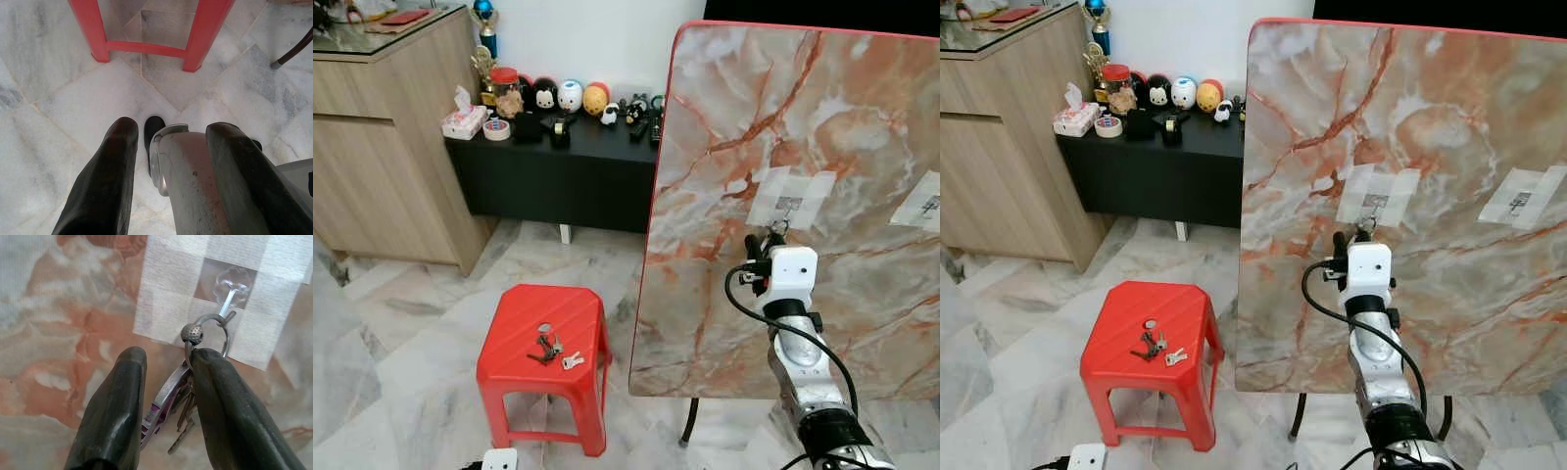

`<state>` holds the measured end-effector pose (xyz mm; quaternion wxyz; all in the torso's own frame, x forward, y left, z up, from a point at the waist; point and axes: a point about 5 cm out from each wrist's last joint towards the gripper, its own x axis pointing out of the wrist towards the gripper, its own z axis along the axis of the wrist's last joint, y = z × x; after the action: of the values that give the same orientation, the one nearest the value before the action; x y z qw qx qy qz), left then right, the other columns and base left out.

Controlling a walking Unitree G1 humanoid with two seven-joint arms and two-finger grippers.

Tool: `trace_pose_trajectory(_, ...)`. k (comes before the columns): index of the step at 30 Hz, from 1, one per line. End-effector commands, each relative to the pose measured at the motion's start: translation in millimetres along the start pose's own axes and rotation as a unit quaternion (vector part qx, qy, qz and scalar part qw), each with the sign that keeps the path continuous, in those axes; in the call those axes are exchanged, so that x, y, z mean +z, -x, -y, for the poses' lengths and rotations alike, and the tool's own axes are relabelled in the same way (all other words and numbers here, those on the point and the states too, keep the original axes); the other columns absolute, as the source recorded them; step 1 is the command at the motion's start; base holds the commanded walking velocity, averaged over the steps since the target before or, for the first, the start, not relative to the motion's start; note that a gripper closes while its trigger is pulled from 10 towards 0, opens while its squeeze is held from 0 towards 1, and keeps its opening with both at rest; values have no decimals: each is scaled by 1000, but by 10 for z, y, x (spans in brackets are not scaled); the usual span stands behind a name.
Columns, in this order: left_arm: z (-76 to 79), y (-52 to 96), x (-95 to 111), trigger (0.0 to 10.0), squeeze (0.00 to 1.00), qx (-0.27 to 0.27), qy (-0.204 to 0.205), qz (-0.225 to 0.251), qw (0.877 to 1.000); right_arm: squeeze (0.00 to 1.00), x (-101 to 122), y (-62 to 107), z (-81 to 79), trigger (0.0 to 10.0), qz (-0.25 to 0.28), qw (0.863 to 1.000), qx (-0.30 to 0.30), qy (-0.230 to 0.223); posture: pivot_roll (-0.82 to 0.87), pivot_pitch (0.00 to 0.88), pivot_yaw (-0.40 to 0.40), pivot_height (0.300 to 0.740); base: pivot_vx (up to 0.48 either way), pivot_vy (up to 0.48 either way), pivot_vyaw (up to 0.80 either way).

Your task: Hang keys on a hook

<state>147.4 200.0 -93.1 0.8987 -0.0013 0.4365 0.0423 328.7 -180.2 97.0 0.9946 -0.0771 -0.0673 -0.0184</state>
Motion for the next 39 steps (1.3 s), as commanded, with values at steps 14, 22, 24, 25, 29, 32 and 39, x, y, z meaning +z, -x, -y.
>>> trace_pose_trajectory(14, -13, 34, -141, 10000, 0, -4, -19, -36, 999, 0, 213, -172, 121, 10000, 26, 993, -57, -100, 80, 0, -70, 740, 0, 0, 0)
trace_pose_trajectory(22, -54, 42, -161, 10000, 0, 1, -16, -44, 999, 0, 55, -13, -94, 10000, 1, 996, 23, -91, 92, 0, -78, 740, 0, 0, 0)
trace_pose_trajectory(24, -53, 46, -174, 10000, 0, 1, -16, -45, 999, 0, 9, 32, -89, 10000, -7, 996, 27, -87, 77, 0, -75, 740, 0, 0, 0)
trace_pose_trajectory(25, -51, 51, -190, 10000, 0, 0, -17, -48, 999, 0, -63, 102, -80, 10000, -21, 996, 31, -85, 74, 0, -74, 740, 0, 0, 0)
trace_pose_trajectory(29, -57, 55, -204, 10000, 0, 0, -19, -52, 998, 0, -233, 270, -108, 10000, -57, 993, 47, -95, 65, 0, -75, 740, 0, 0, 0)
trace_pose_trajectory(32, -56, 56, -210, 10000, 0, 0, -20, -54, 998, 0, -512, 490, -237, 10000, -126, 983, 85, -106, 63, 0, -74, 740, 0, 0, 0)
trace_pose_trajectory(39, -48, 54, -205, 10000, 0, -2, -22, -54, 998, 0, -1081, 877, -290, 10000, -306, 938, 48, -154, 66, 0, -62, 740, 0, 0, 0)
